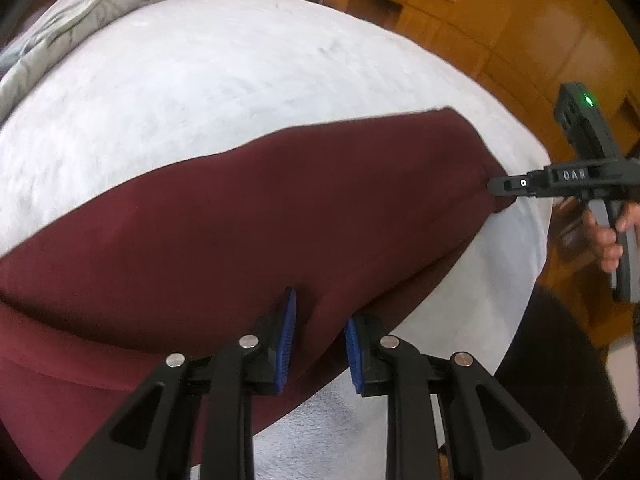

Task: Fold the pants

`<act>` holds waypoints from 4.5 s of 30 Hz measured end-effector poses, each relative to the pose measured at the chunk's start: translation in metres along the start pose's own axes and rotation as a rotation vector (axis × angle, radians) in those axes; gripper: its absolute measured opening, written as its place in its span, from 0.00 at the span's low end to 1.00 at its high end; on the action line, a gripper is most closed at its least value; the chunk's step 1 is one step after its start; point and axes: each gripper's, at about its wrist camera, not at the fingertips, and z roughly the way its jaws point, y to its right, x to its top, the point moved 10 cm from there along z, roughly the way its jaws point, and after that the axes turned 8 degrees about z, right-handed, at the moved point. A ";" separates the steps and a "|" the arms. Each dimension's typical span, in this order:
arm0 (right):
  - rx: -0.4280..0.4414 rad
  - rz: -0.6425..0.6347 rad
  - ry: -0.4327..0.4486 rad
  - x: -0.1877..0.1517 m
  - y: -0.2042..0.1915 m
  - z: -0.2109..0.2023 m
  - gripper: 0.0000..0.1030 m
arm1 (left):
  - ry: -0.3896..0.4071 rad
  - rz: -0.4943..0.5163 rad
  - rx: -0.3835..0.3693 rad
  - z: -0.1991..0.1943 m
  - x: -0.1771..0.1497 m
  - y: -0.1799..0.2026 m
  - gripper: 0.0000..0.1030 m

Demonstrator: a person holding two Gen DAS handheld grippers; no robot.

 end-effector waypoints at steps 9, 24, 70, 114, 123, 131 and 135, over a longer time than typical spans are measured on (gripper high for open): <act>0.074 -0.208 0.152 0.004 -0.093 -0.033 0.48 | 0.054 -0.232 -0.102 -0.051 -0.002 -0.016 0.74; 0.107 -0.298 -0.157 -0.071 -0.199 0.115 0.39 | -0.136 -0.735 0.258 -0.085 -0.042 -0.214 0.78; 0.017 -0.463 -0.234 -0.095 -0.200 0.101 0.44 | 0.200 -0.799 0.203 -0.093 -0.129 -0.178 0.27; 0.349 -0.631 -0.434 -0.179 -0.390 0.178 0.11 | -0.346 -0.770 0.500 -0.102 -0.057 -0.420 0.76; 0.389 -0.590 -0.459 -0.171 -0.383 0.177 0.09 | -0.480 -0.795 0.532 -0.079 -0.078 -0.445 0.38; 0.407 -0.558 -0.465 -0.163 -0.379 0.174 0.09 | -0.231 -0.822 0.526 -0.131 -0.079 -0.433 0.10; 0.421 -0.552 -0.440 -0.153 -0.377 0.165 0.12 | 0.030 -0.790 0.580 -0.207 -0.093 -0.403 0.10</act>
